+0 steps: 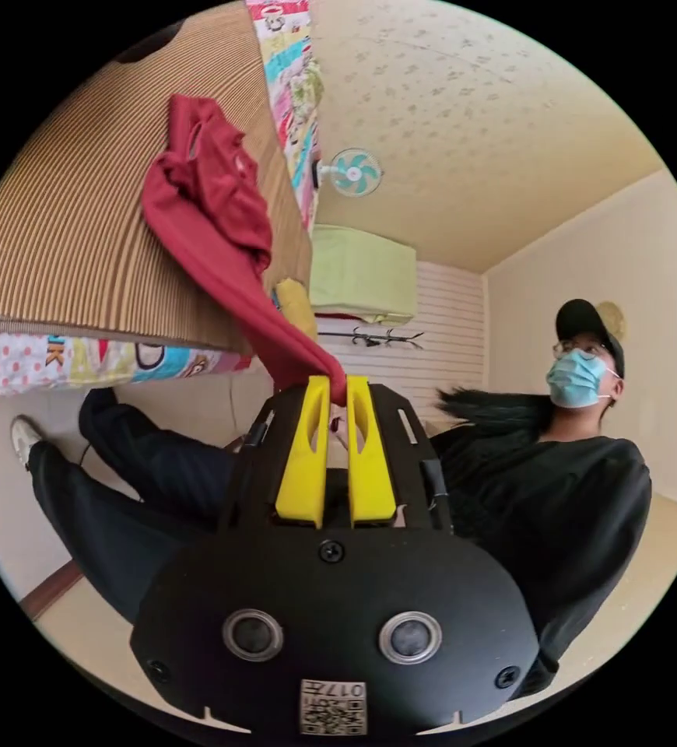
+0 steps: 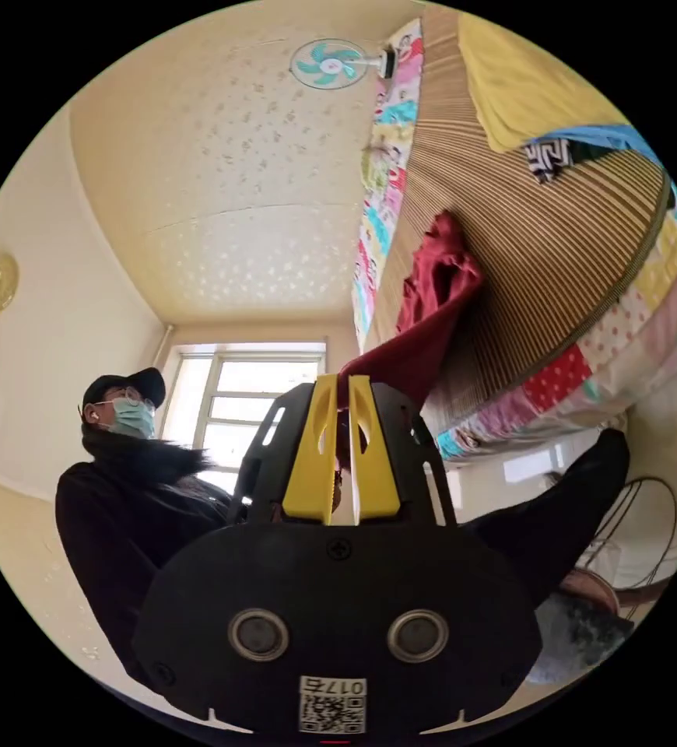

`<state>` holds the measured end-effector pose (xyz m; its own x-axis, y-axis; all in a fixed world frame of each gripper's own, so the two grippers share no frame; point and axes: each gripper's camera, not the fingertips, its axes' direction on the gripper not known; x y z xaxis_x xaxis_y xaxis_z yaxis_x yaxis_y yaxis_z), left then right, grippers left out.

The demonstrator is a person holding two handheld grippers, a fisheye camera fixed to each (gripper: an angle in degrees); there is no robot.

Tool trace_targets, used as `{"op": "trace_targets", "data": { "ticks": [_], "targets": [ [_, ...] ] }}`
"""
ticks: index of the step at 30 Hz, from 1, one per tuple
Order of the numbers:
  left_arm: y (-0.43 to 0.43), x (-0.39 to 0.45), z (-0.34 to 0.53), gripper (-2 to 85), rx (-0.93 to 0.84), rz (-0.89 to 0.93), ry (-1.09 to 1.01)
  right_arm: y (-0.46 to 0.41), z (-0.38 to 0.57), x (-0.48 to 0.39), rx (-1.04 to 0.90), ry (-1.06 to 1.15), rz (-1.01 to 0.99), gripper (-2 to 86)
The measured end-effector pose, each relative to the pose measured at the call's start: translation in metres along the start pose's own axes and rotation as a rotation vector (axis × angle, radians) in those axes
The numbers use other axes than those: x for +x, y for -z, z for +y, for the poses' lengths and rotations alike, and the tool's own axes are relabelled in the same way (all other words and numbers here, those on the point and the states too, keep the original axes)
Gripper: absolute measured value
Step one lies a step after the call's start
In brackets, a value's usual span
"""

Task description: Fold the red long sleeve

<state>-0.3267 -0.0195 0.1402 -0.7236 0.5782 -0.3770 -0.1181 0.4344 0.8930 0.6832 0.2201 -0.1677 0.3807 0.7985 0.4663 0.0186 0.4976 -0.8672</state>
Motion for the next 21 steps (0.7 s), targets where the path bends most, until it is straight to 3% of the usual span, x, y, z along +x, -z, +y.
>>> {"op": "trace_targets", "data": {
  "ticks": [3,7,12,14,19,21],
  "targets": [
    [0.016,0.029,-0.028,4.4,0.164,0.029,-0.056,-0.022,-0.057,-0.027,-0.008,0.082,0.041,2.8],
    [0.019,0.026,-0.126,5.0,0.286,-0.14,-0.029,-0.111,-0.183,-0.026,-0.084,0.137,0.212,2.7],
    [0.035,-0.006,-0.217,11.4,0.493,-0.297,0.058,-0.184,-0.279,0.001,0.006,0.069,0.474,1.6],
    [0.038,-0.01,-0.22,12.8,0.536,-0.398,0.125,-0.212,-0.284,0.001,-0.028,0.087,0.583,1.3],
    [0.005,-0.025,-0.148,16.5,0.509,-0.789,0.316,-0.311,-0.226,0.017,-0.309,0.373,0.821,0.7],
    [-0.007,-0.042,-0.115,17.0,0.52,-0.824,0.41,-0.34,-0.202,0.029,-0.386,0.481,0.924,0.7]
  ]
}}
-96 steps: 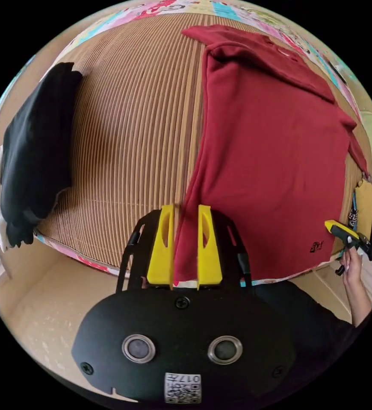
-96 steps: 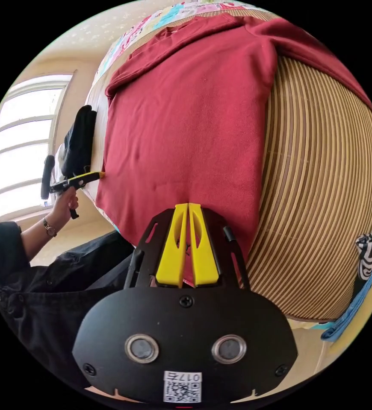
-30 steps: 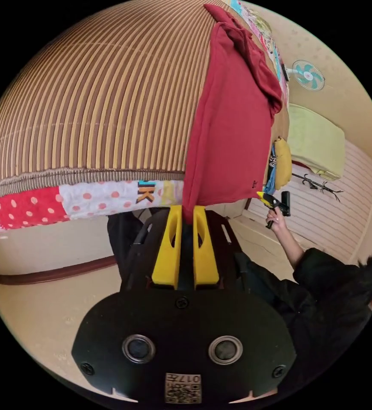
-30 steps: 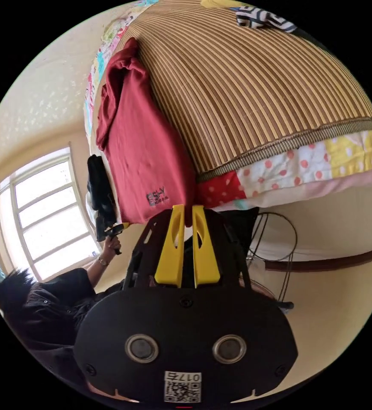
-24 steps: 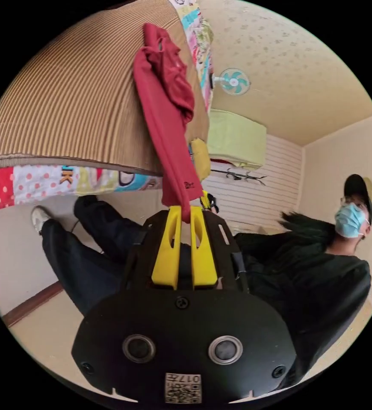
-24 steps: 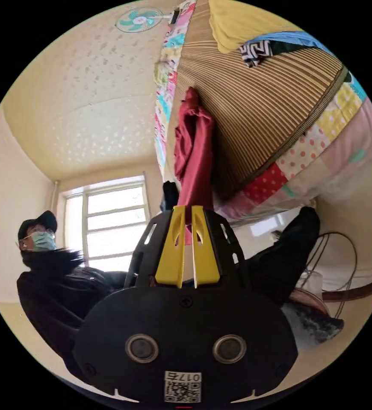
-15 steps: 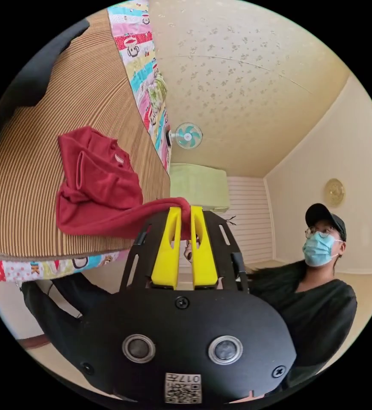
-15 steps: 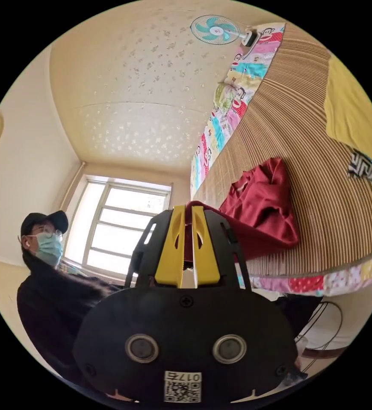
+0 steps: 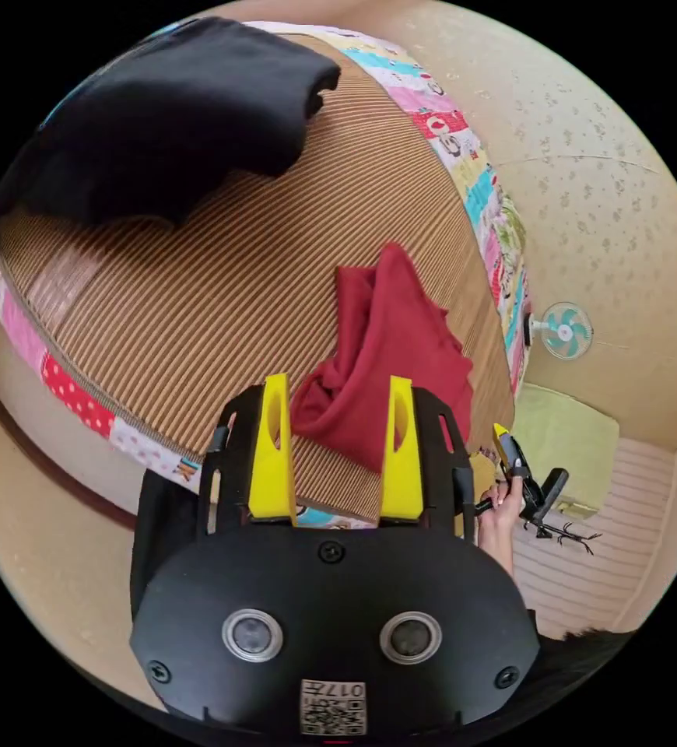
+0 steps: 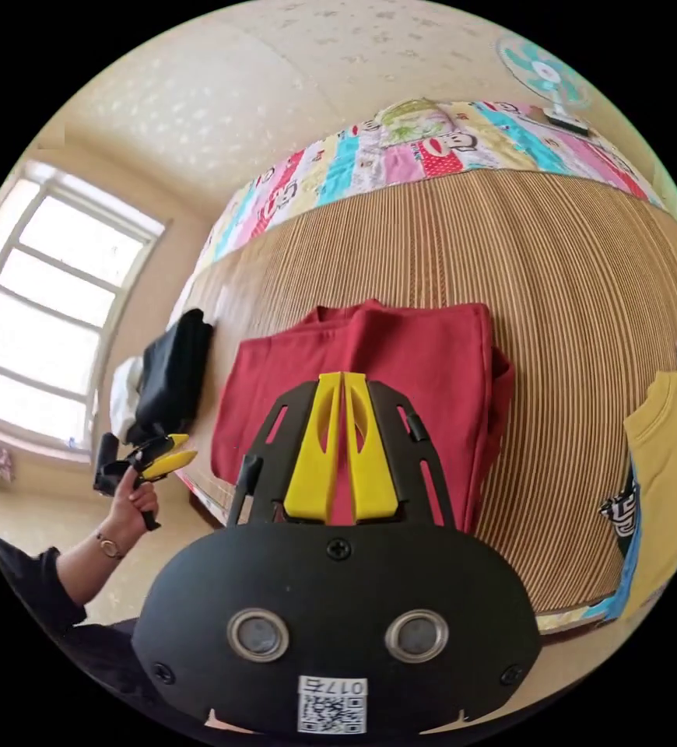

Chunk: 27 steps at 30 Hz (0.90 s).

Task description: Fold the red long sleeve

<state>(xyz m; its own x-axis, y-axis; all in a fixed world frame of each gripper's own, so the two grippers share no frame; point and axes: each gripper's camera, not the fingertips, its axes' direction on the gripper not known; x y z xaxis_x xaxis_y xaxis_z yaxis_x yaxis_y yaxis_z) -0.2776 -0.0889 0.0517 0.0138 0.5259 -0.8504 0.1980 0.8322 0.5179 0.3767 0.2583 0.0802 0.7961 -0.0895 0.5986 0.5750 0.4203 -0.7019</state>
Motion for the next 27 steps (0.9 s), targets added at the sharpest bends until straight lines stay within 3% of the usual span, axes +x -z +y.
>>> {"op": "trace_targets", "data": {
  "ticks": [4,7,12,17,19,22,25,27],
  "targets": [
    [-0.052,-0.037,0.04,15.4,-0.111,0.054,0.148,-0.081,0.023,0.001,-0.164,0.04,0.389,0.6],
    [-0.048,-0.046,0.04,14.6,0.043,0.236,0.238,-0.092,0.023,0.026,-0.182,0.128,0.296,0.7],
    [-0.055,-0.022,0.009,7.2,0.009,0.338,0.235,-0.053,-0.008,0.064,-0.207,0.017,0.127,0.7],
    [-0.023,0.128,0.015,5.4,0.007,0.338,-0.305,0.013,0.013,0.119,-0.108,-0.194,0.062,0.9],
    [-0.037,0.219,0.05,5.5,-0.086,0.279,-0.606,0.038,0.038,0.15,-0.087,-0.328,0.021,1.3],
    [-0.088,0.296,0.109,7.0,-0.273,0.228,-0.875,0.053,0.071,0.186,-0.104,-0.469,-0.061,2.4],
    [-0.132,0.325,0.159,6.5,-0.517,0.328,-1.02,0.053,0.094,0.213,-0.128,-0.531,-0.202,7.0],
    [-0.136,0.325,0.172,7.8,-0.558,0.368,-1.035,0.044,0.103,0.228,-0.147,-0.583,-0.329,11.6]
  ]
}}
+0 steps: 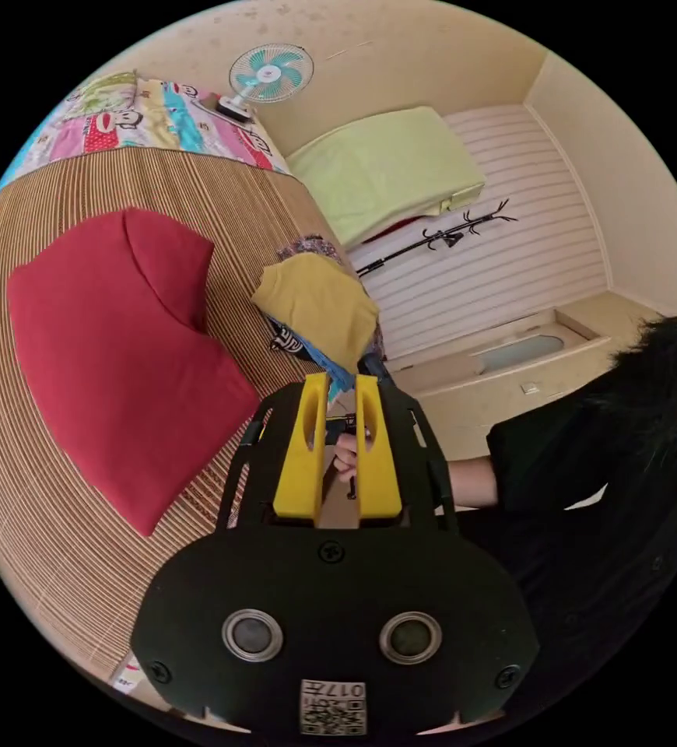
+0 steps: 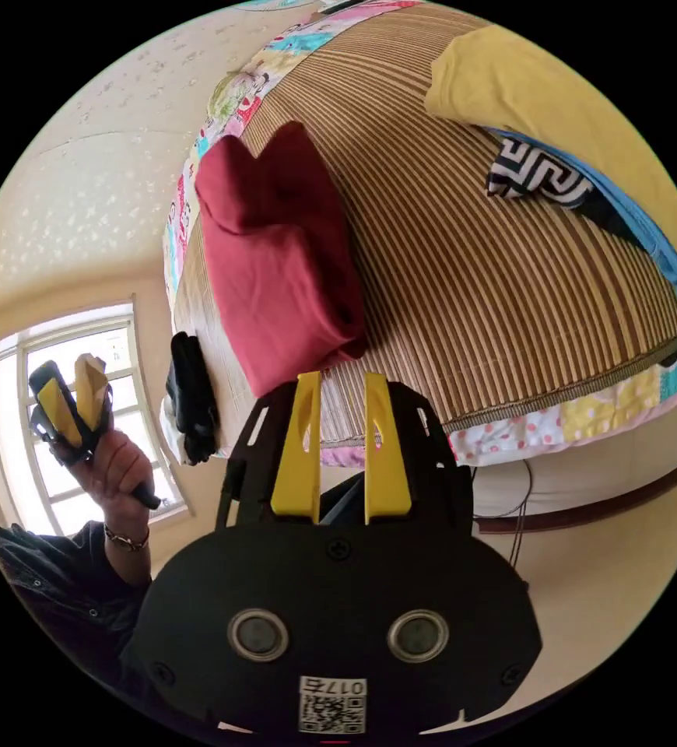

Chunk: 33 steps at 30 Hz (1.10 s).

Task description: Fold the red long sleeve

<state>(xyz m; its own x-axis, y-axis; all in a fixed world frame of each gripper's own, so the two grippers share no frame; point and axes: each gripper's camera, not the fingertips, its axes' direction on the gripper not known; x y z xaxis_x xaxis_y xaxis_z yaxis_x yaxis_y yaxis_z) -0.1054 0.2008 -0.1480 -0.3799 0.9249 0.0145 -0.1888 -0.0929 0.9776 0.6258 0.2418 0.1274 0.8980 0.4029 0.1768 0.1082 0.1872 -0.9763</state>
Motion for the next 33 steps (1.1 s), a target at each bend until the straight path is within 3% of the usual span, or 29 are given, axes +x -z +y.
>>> {"op": "trace_targets", "data": {
  "ticks": [3,7,13,16,22,27,30,33],
  "targets": [
    [0.019,-0.027,0.023,11.9,0.083,-0.089,0.22,-0.019,-0.007,0.026,-0.064,-0.084,-0.252,17.1],
    [0.077,-0.088,0.073,12.5,0.32,0.078,0.558,-0.054,-0.028,0.035,-0.01,-0.217,-0.48,19.2],
    [0.147,-0.111,0.123,12.5,0.632,0.287,0.759,-0.12,-0.097,0.012,0.048,-0.396,-0.617,13.8],
    [0.168,-0.106,0.136,12.5,0.74,0.386,0.779,-0.115,-0.122,0.007,0.127,-0.371,-0.64,9.1],
    [0.204,-0.096,0.159,12.5,0.784,0.452,0.762,-0.027,-0.127,0.014,0.308,-0.286,-0.403,7.1],
    [0.239,-0.095,0.198,12.4,0.81,0.466,0.762,0.019,-0.064,0.069,0.482,-0.446,-0.2,7.9],
    [0.273,-0.096,0.235,12.5,0.828,0.397,0.757,0.022,-0.024,0.07,0.512,-0.494,-0.098,9.7],
    [0.318,-0.099,0.279,12.5,0.802,0.197,0.782,0.009,0.014,0.043,0.548,-0.49,-0.046,10.4]
  ]
}}
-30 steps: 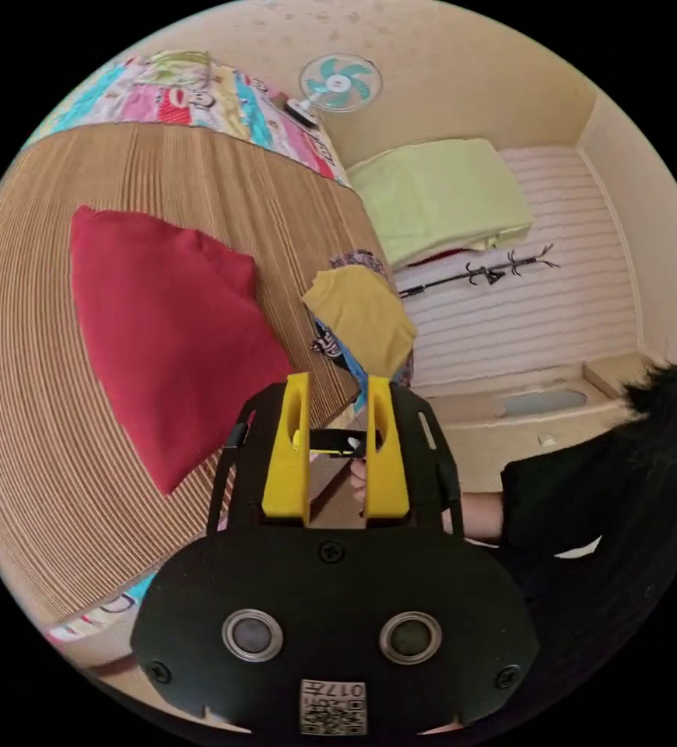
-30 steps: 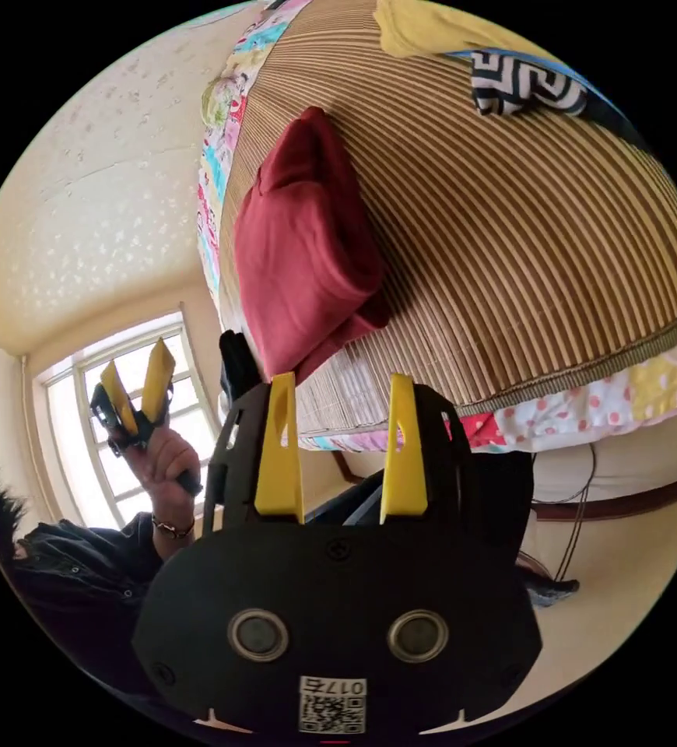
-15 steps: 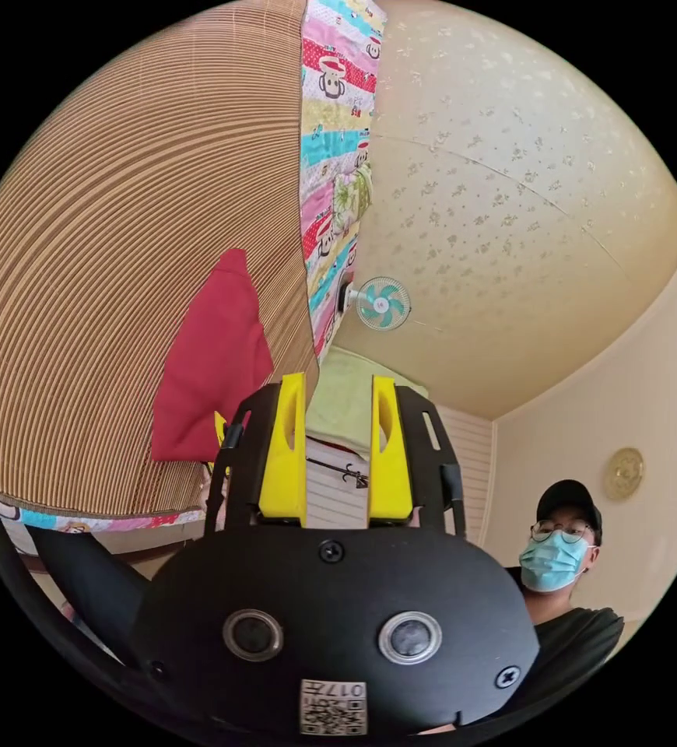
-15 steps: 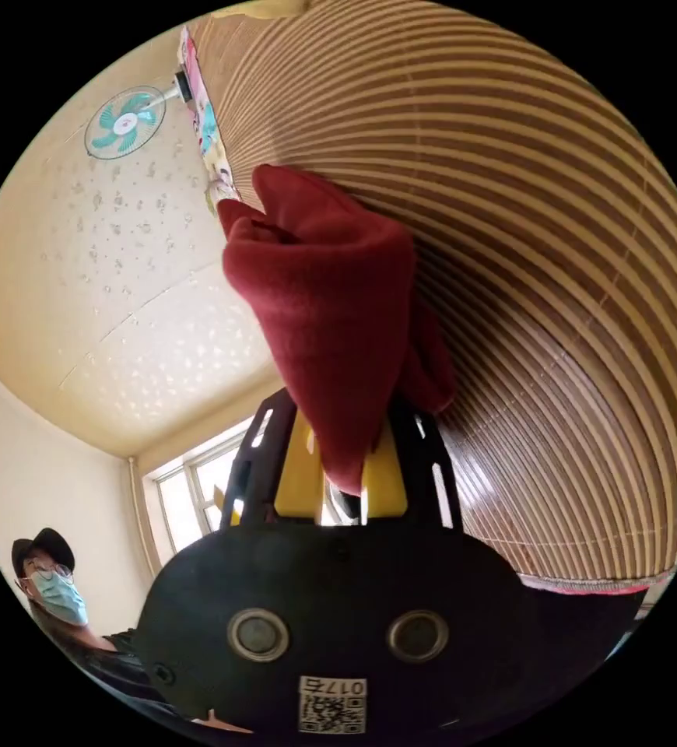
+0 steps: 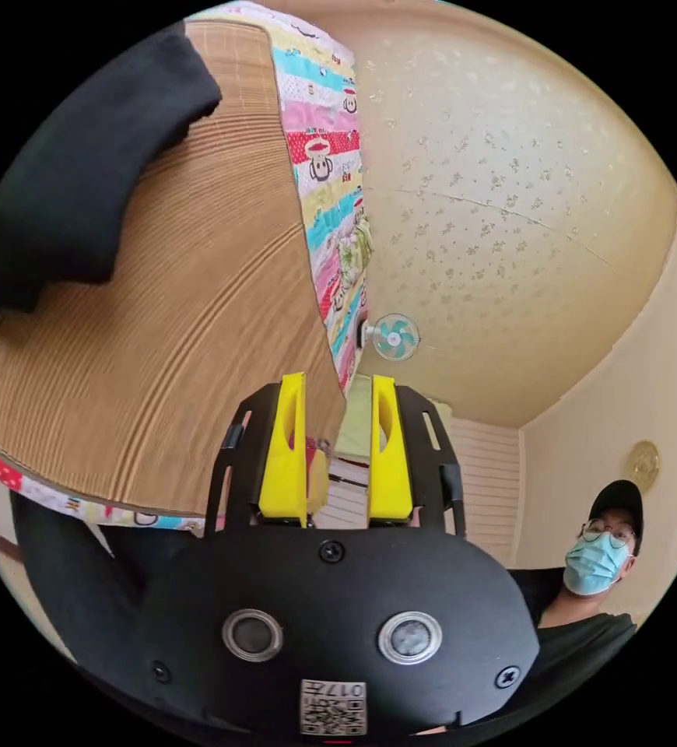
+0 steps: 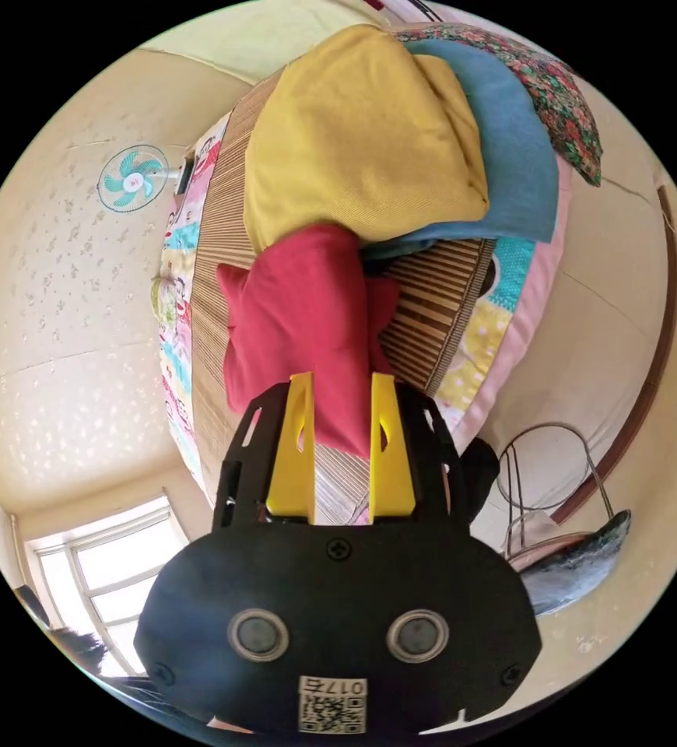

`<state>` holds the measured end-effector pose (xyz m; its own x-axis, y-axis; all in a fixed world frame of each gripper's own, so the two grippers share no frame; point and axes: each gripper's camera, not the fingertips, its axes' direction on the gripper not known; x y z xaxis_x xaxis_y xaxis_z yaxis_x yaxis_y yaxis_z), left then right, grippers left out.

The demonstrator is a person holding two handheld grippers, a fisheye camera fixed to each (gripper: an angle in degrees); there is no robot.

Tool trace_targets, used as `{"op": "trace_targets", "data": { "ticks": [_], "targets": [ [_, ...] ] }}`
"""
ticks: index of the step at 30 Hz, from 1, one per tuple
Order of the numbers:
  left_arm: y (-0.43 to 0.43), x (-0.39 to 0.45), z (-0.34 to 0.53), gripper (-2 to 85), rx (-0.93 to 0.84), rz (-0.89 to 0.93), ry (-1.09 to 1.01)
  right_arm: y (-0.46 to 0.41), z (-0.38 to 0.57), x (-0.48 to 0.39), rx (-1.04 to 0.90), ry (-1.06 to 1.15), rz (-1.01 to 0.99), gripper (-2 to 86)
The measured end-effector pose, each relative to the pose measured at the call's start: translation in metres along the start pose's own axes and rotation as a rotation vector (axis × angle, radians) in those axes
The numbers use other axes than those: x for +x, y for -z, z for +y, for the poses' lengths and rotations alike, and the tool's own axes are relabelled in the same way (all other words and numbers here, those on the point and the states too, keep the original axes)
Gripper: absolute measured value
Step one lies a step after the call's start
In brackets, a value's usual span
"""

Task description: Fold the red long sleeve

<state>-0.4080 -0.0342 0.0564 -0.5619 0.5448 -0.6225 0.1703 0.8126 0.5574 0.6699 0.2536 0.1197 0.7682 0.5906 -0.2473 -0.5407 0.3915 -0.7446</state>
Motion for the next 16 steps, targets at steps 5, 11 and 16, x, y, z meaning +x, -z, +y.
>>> {"op": "trace_targets", "data": {
  "ticks": [5,11,16],
  "targets": [
    [0.109,-0.003,-0.021,12.9,0.145,-0.498,-0.101,-0.012,0.095,-0.021,-0.007,0.052,0.006,10.1],
    [0.258,-0.002,-0.02,13.5,0.551,-0.93,-0.076,-0.039,0.194,-0.03,-0.085,0.099,-0.07,9.9],
    [0.311,-0.076,-0.035,14.7,0.475,-0.846,0.001,-0.063,0.249,-0.032,-0.141,0.14,-0.079,9.8]
  ]
}}
